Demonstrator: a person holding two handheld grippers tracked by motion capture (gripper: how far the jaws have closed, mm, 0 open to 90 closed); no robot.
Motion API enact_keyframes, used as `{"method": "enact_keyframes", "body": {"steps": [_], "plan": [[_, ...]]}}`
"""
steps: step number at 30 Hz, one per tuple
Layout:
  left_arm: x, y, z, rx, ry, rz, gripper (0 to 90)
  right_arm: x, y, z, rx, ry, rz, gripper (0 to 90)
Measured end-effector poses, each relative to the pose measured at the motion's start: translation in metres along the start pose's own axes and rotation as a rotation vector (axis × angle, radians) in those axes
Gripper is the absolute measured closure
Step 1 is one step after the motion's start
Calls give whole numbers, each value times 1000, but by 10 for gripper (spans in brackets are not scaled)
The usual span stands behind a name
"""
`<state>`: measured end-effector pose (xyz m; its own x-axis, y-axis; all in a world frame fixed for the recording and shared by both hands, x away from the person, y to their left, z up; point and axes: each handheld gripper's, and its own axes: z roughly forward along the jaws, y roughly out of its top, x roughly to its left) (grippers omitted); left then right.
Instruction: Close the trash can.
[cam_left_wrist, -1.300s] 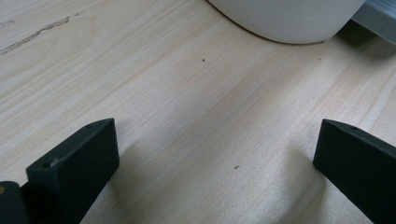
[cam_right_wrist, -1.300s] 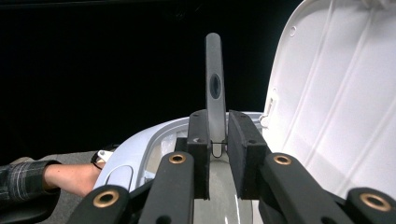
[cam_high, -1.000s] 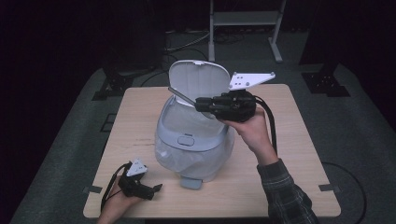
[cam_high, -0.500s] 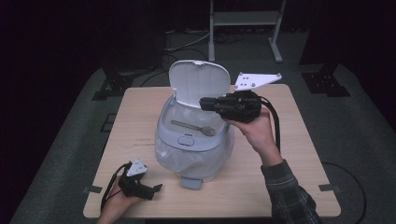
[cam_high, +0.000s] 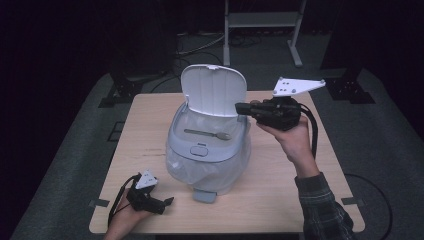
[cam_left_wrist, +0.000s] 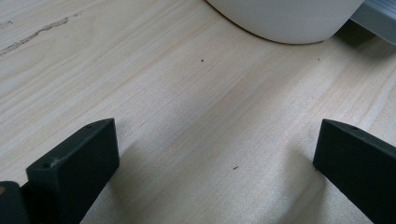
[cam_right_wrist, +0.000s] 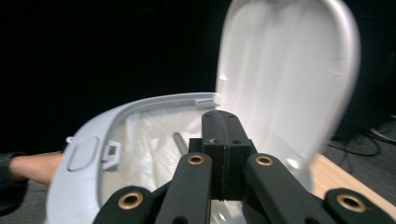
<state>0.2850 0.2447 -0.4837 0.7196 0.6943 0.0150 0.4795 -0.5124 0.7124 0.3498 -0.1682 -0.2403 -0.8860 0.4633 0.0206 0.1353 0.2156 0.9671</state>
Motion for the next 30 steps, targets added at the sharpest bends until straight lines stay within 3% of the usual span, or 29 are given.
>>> {"method": "enact_keyframes", "body": {"steps": [12,25,30], "plan": [[0,0,0,0,0,0,0,-28,-2,-17,-16,-98,19,900],[0,0,0,0,0,0,0,-52,5,-4,-30,-165,33,900],[0,0,0,0,0,0,0,-59,10,6,-28,-161,43,900]]}}
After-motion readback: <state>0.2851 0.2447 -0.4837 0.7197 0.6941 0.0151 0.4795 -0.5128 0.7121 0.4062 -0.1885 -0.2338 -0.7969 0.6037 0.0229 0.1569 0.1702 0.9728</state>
